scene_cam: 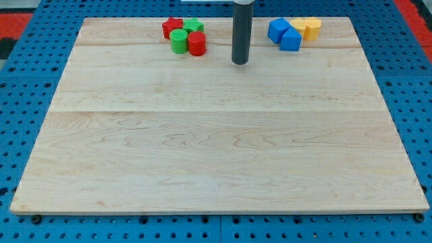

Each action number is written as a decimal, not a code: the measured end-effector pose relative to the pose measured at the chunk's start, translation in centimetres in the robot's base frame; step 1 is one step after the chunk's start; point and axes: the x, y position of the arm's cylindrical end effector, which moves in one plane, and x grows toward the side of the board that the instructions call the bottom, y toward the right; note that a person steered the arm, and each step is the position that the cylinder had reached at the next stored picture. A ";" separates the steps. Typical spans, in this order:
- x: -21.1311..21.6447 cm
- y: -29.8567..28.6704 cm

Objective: Separate the yellow heart from the yellow hexagon

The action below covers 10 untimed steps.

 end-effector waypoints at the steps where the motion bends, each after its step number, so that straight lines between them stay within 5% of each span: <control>1: 0.0 0.0; 2: 0.0 0.0; 5: -1.0 11.8; 8: -10.2 25.0; 10: -11.1 16.1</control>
